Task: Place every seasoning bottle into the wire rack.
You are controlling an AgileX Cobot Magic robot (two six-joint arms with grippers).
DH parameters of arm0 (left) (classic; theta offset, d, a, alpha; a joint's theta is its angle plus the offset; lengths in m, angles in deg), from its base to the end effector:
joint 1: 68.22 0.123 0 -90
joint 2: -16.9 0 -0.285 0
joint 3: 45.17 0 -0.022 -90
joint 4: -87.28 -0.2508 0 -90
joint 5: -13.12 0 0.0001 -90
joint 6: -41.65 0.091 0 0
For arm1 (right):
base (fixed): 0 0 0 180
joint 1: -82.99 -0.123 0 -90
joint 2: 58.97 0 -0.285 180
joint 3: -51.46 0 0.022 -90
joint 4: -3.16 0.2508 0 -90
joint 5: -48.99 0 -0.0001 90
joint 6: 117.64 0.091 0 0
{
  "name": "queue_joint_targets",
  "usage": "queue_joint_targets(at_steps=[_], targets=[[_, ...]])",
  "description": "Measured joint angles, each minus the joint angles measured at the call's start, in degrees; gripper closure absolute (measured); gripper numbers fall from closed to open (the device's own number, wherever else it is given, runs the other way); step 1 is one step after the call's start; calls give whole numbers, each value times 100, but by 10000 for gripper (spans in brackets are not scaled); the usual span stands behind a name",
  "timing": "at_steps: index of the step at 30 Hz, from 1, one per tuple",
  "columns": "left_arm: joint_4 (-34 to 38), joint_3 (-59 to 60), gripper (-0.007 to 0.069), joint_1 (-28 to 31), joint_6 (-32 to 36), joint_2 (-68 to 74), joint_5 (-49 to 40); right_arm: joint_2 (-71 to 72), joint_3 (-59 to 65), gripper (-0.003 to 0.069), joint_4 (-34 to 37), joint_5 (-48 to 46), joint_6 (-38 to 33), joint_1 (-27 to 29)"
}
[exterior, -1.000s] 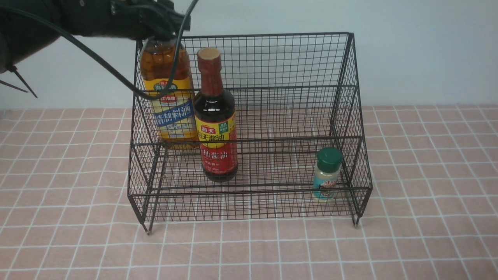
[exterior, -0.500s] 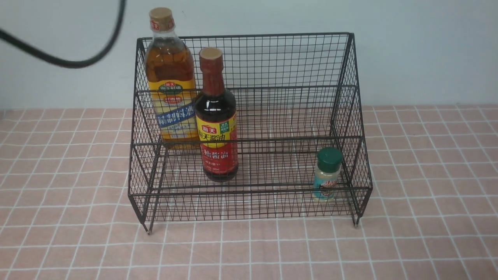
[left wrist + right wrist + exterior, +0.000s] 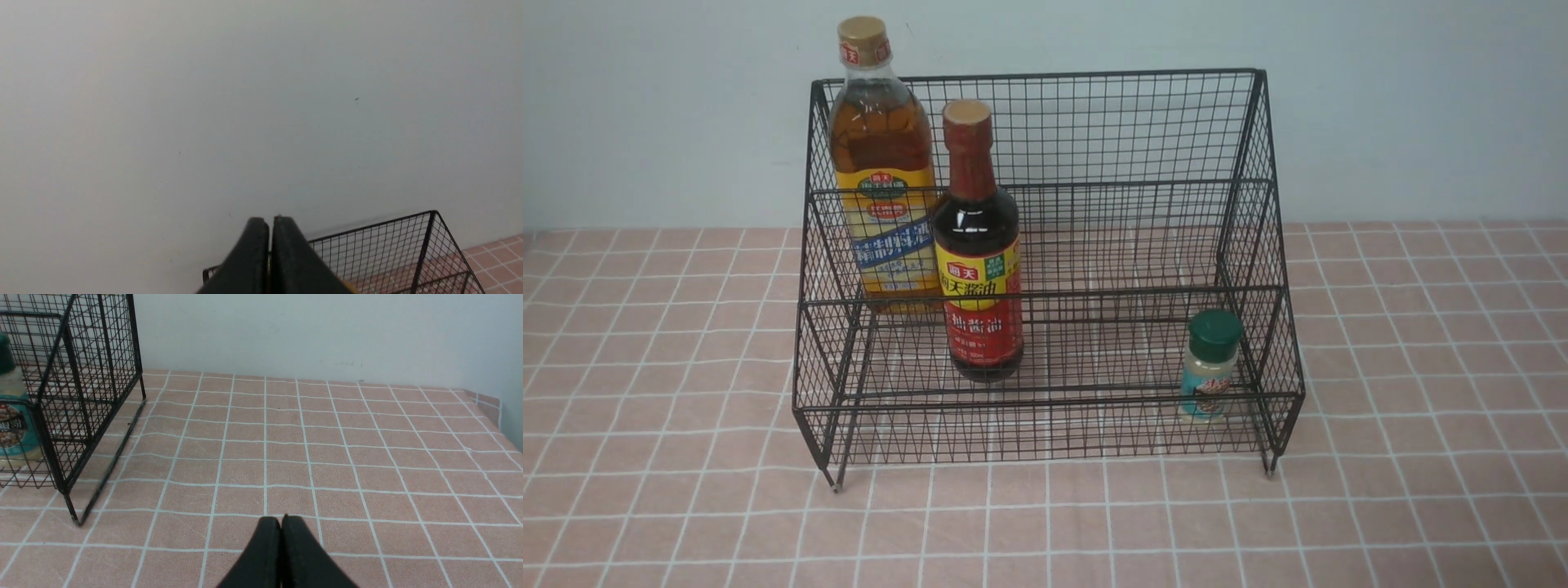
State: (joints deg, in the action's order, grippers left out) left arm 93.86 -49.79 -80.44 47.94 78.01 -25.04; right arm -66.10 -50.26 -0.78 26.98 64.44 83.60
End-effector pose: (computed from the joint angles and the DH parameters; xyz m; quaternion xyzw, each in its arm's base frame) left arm 0.1450 -0.0380 0.5222 0.1090 0.7259 -0.0916 0.6729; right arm 0.0522 -0.0029 0.1731 0.0008 0.8058 -0.0217 0.5918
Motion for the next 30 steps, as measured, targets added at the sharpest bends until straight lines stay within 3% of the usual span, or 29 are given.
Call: queue_joint_targets(at_steps=[14, 19, 30], targets=[[712, 3143, 631, 0, -410, -2954, -207, 0, 0, 671, 0, 0, 0, 0], [647, 3503, 631, 0, -357, -3381, -214, 0, 0, 671, 0, 0, 0, 0], [-209, 3673, 631, 14, -301, -3744, -196, 0, 0, 671, 0, 0, 0, 0]])
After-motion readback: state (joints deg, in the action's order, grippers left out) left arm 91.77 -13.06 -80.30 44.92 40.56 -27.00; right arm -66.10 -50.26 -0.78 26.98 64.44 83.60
